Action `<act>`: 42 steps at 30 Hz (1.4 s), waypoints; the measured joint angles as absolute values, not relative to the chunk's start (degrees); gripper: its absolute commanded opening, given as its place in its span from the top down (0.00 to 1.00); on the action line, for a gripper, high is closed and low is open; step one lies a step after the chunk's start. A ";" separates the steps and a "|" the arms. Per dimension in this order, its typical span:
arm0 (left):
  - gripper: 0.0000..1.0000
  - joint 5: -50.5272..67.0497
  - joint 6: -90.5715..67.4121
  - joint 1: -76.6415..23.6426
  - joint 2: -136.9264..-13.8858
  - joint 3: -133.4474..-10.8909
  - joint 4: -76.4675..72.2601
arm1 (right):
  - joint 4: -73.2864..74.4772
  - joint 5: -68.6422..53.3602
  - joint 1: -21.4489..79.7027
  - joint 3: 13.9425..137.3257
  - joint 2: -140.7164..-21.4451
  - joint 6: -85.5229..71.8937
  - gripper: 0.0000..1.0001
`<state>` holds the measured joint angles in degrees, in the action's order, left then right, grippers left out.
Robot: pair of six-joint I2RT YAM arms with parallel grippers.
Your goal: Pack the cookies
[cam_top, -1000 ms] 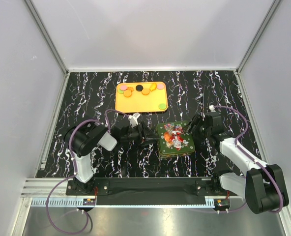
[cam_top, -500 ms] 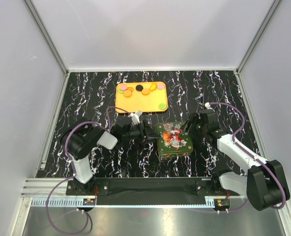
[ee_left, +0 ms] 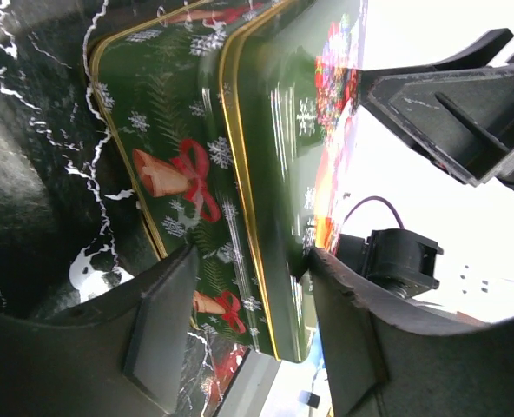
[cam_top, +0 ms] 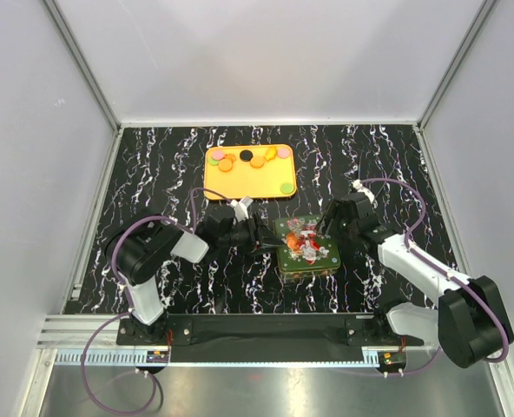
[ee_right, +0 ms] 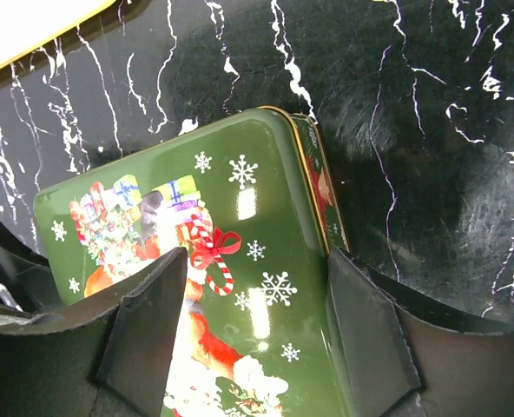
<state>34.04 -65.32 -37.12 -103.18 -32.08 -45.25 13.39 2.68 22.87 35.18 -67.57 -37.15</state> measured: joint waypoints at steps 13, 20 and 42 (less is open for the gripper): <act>0.63 32.60 -63.96 -37.85 -101.65 -33.56 -40.12 | 14.68 9.43 28.03 35.75 -67.94 -36.51 0.21; 0.55 32.47 -60.64 -38.09 -100.82 -38.13 -31.35 | 13.93 11.42 28.36 35.99 -68.97 -36.60 0.18; 0.08 30.48 -49.74 -38.63 -90.56 -39.70 -16.86 | 12.91 7.77 29.50 35.03 -69.91 -41.47 0.14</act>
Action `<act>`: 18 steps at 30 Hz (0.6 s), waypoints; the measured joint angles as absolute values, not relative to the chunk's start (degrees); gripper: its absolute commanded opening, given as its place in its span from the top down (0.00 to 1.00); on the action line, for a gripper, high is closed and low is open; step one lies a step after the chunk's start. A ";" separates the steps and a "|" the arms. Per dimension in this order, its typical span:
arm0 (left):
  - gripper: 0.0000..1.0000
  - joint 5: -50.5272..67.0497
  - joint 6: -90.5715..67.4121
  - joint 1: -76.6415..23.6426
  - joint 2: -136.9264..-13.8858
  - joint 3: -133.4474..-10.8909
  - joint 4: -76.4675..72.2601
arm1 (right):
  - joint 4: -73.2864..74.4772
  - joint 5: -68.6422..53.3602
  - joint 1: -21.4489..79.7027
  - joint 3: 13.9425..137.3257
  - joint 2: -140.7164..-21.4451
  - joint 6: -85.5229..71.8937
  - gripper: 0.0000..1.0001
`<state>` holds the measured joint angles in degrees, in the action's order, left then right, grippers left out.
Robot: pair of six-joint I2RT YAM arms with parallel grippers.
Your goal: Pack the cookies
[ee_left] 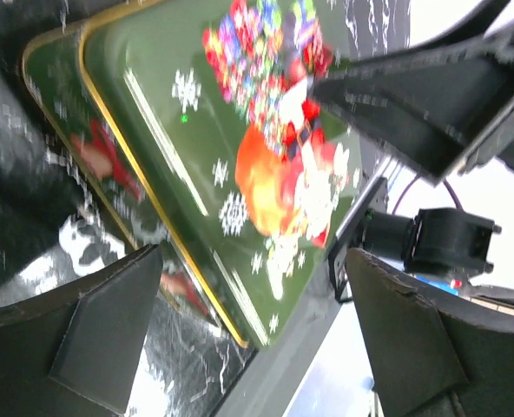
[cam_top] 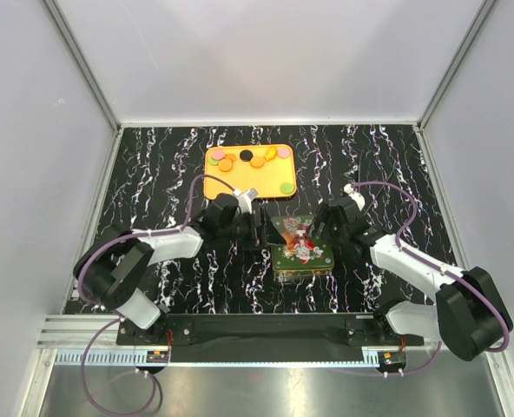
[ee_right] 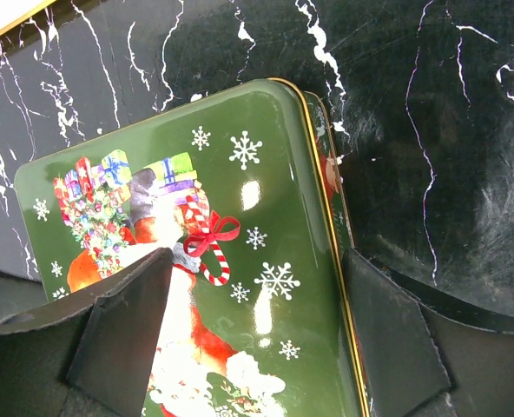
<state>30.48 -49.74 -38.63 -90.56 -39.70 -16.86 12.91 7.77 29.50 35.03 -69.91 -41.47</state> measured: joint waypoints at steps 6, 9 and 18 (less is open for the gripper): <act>0.09 31.90 -49.93 -38.44 -86.76 -34.17 -17.06 | 12.93 7.60 29.50 35.03 -69.93 -41.74 0.13; 0.08 32.14 -50.48 -38.39 -84.82 -31.35 -17.06 | 12.91 7.57 29.50 35.03 -69.93 -41.82 0.13; 0.08 33.01 -57.87 -39.11 -84.93 -26.50 -26.52 | 12.67 7.38 29.50 35.03 -70.22 -41.95 0.14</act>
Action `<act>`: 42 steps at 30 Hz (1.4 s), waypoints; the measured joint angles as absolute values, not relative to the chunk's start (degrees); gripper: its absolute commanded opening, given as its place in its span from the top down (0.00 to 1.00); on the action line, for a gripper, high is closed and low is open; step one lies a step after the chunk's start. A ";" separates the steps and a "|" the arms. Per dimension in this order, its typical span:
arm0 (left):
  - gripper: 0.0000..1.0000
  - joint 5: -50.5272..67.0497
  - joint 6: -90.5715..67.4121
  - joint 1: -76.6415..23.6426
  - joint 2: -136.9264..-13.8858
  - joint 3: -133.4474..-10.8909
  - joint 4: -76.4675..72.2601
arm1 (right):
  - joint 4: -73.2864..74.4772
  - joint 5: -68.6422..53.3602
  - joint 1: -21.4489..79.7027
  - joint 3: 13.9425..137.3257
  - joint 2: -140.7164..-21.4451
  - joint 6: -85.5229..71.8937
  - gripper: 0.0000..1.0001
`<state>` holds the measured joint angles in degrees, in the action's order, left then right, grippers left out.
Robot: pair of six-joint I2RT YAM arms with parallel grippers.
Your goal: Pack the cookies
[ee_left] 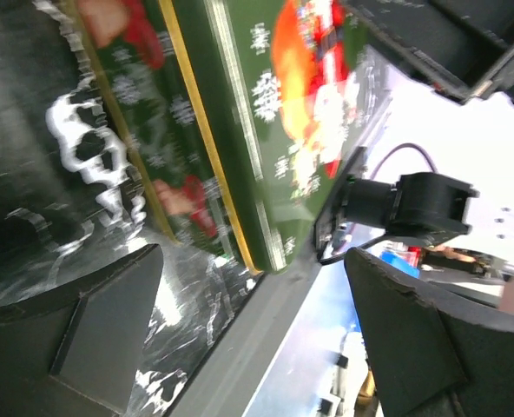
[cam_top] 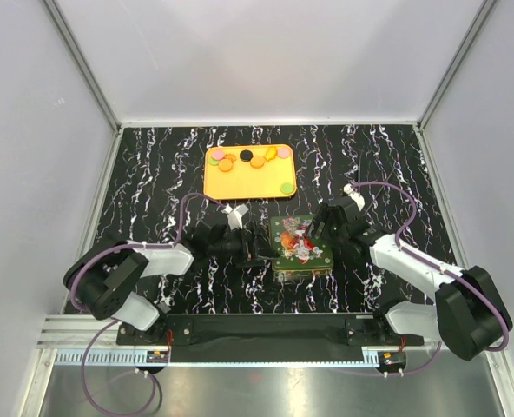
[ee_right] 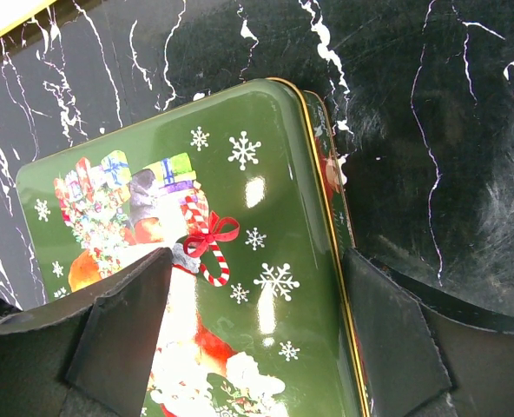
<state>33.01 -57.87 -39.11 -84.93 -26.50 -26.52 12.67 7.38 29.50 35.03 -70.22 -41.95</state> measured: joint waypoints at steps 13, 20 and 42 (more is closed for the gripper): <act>0.39 33.85 -67.26 -41.69 -94.83 -24.38 -41.80 | 12.32 7.07 29.50 35.00 -70.37 -42.24 0.14; 0.64 34.11 -68.25 -41.69 -95.09 -24.03 -43.00 | 12.27 7.70 29.50 34.37 -69.52 -42.28 0.14; 0.96 36.21 -56.90 -41.36 -94.24 -38.79 -14.94 | 9.80 11.09 29.52 30.83 -65.98 -43.18 0.19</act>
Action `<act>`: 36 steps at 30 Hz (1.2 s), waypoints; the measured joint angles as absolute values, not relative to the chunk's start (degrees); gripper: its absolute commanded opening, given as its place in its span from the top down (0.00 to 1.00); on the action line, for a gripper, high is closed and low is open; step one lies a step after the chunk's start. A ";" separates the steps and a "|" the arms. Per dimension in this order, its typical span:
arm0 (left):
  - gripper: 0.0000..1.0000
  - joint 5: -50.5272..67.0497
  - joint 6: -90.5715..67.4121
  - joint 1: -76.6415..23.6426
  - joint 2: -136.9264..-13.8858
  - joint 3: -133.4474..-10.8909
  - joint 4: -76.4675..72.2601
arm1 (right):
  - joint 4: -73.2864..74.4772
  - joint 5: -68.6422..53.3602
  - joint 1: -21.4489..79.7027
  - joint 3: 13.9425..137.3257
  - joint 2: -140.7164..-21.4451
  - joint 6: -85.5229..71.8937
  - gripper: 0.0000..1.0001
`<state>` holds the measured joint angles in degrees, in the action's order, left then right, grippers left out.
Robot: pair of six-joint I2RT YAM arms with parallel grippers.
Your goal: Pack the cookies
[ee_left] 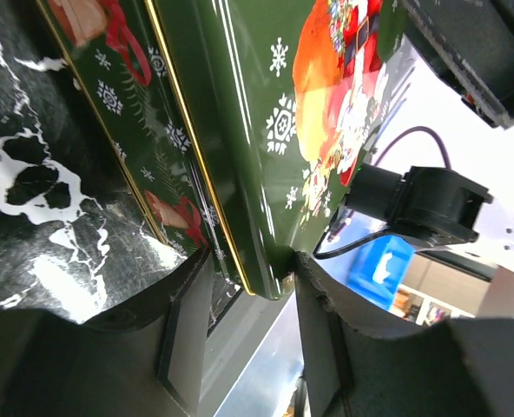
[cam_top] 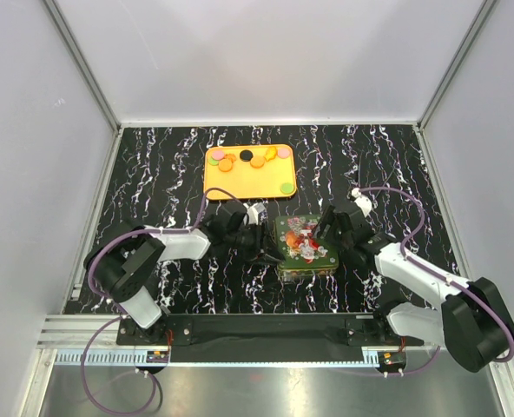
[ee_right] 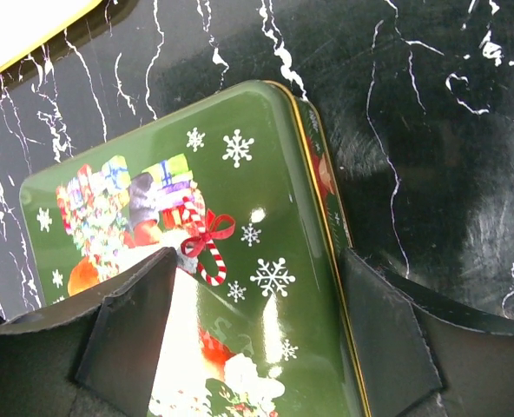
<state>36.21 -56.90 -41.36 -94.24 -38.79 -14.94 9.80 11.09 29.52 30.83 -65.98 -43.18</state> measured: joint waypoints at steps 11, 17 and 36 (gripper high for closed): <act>0.99 35.66 -50.33 -39.05 -94.24 -44.84 -3.05 | 8.80 10.98 29.80 29.12 -64.45 -45.45 0.30; 0.77 34.59 -47.57 -38.15 -94.24 -46.85 0.89 | 8.91 11.00 30.04 29.10 -64.40 -46.39 0.27; 0.14 32.08 -42.41 -34.98 -91.05 -47.53 1.98 | 16.05 4.49 32.08 30.63 -62.89 -46.83 0.18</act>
<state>32.08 -42.41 -34.98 -91.05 -47.53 1.98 16.05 4.49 32.08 30.63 -62.89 -46.83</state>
